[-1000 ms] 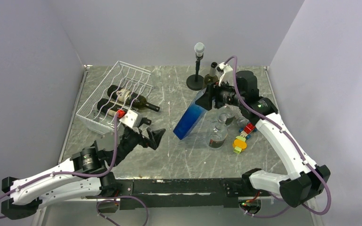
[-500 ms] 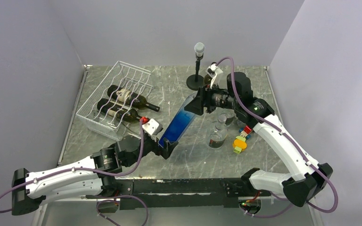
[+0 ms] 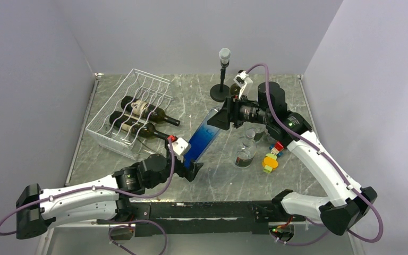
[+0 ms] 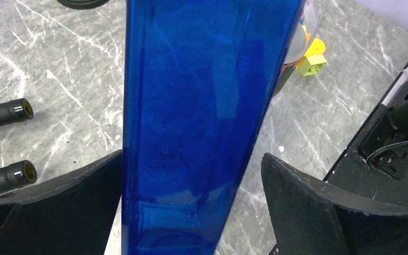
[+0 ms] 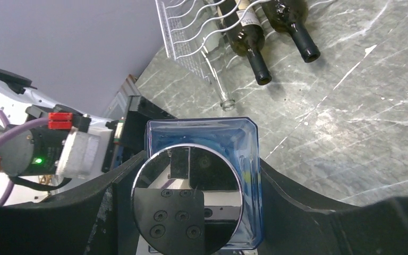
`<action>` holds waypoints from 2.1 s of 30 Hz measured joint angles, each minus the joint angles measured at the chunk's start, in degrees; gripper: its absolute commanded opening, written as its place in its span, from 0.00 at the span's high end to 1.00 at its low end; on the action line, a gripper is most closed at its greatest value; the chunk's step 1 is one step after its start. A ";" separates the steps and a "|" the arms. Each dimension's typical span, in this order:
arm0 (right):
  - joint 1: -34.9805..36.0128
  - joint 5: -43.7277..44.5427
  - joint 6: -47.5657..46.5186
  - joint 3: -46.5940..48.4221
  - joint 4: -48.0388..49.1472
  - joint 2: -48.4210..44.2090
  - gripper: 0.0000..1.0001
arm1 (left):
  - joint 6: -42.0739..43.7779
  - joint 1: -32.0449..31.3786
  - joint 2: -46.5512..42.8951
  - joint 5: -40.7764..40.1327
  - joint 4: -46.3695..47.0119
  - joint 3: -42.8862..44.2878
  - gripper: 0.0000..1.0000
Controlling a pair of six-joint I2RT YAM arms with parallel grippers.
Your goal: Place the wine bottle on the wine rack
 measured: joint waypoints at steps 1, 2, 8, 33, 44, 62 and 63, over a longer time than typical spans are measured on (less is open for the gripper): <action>0.00 -0.22 0.17 0.00 0.02 -0.07 1.00 | 0.02 0.00 0.46 -0.07 0.07 0.00 0.01; 0.00 -0.55 0.35 0.00 0.02 -0.20 1.00 | 0.09 0.00 0.83 -0.17 0.13 0.00 0.01; 0.17 -2.69 1.66 -0.07 1.55 -0.92 1.00 | 1.33 0.00 1.90 -0.61 1.33 -0.09 0.07; 0.15 -3.30 1.97 -2.03 3.02 -2.49 0.44 | 9.53 -0.31 5.25 -1.73 -1.03 1.77 0.99; 0.13 0.44 -0.50 -2.19 5.31 -7.48 0.00 | 24.09 -1.05 5.18 -11.56 -7.13 6.54 0.99; -0.39 15.10 -8.13 -1.29 0.17 -14.05 0.00 | 50.47 -3.87 2.93 -25.22 -0.02 3.82 0.99; -0.39 15.89 -8.70 -1.09 -0.24 -14.40 0.00 | 52.76 -3.91 2.64 -25.70 1.03 3.13 0.99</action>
